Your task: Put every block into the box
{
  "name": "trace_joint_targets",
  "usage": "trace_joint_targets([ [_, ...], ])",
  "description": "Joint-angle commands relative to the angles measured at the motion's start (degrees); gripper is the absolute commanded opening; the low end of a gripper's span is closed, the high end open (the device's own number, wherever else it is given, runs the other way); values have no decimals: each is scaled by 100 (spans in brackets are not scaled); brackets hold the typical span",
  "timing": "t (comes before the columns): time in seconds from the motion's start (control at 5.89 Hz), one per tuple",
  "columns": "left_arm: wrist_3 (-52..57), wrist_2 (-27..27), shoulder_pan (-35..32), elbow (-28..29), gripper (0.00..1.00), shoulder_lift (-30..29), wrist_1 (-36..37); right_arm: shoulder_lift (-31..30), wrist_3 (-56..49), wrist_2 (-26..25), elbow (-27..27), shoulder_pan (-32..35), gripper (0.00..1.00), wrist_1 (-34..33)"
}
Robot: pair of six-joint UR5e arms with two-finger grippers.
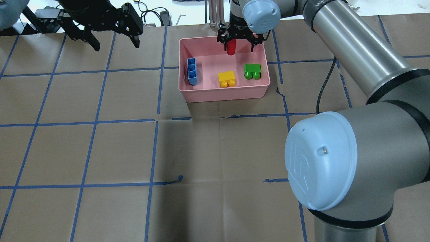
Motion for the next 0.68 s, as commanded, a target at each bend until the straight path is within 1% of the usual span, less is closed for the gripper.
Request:
trace_joint_targets([
  [0.0,7,16,118,-94,99,34,-45,-209,-3,-35,19,-47,100,238],
  [0.17,7,-27,118,-286,99,60,-10,-402,-160,-79,37,-134,100,545],
  [0.34,7,-36,118,-427,100,208,-1,-691,-449,-97,63,-300,100,1035],
  [0.51,7,-27,127,-516,99,323,-1,-1016,-939,-80,124,-650,100,1684],
])
